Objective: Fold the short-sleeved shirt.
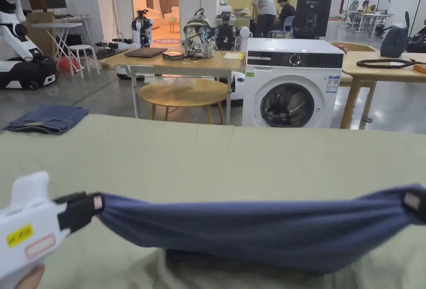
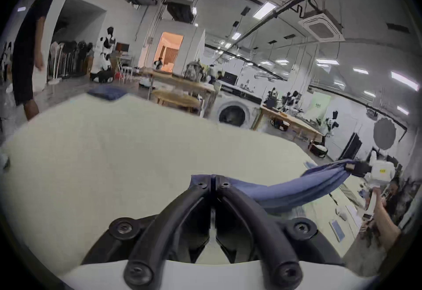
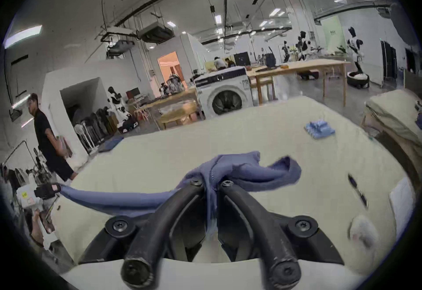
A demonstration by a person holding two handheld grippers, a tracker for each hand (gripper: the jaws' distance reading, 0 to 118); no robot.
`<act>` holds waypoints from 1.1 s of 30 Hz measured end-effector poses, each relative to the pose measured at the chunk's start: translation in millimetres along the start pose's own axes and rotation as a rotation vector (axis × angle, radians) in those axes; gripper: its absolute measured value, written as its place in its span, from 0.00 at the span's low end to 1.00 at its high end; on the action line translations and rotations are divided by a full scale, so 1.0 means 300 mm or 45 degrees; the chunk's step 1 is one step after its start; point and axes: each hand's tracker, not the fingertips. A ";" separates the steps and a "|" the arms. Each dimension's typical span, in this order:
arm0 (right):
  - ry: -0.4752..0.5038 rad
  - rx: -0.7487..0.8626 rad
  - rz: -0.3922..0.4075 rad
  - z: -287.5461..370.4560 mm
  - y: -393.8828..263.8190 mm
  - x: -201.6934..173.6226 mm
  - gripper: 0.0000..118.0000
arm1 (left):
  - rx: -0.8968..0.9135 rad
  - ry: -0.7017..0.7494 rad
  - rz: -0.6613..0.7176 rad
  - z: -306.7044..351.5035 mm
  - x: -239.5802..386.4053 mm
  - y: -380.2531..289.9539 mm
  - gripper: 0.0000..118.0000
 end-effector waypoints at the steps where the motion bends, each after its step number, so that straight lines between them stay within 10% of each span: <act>1: -0.003 -0.045 -0.004 0.053 -0.087 0.017 0.05 | -0.024 0.005 0.043 0.049 -0.013 -0.073 0.00; 6: -0.064 -0.154 -0.255 0.281 -0.497 0.109 0.05 | -0.141 0.153 0.227 0.294 -0.023 -0.366 0.00; 11: -0.147 -0.203 -0.288 0.462 -0.719 0.119 0.05 | -0.237 0.236 0.279 0.437 -0.075 -0.578 0.00; 14: -0.156 -0.241 -0.240 0.490 -0.768 0.091 0.08 | -0.262 0.272 0.311 0.463 -0.107 -0.654 0.08; 17: -0.212 -0.282 -0.091 0.493 -0.769 0.059 0.46 | -0.274 0.371 0.249 0.462 -0.052 -0.631 0.39; 29: -0.137 0.123 0.267 0.585 -0.446 -0.145 0.46 | 0.120 0.229 -0.290 0.507 0.294 -0.351 0.43; 33: 0.039 0.195 0.265 0.560 -0.367 -0.217 0.20 | 0.262 0.086 -0.345 0.487 0.399 -0.259 0.24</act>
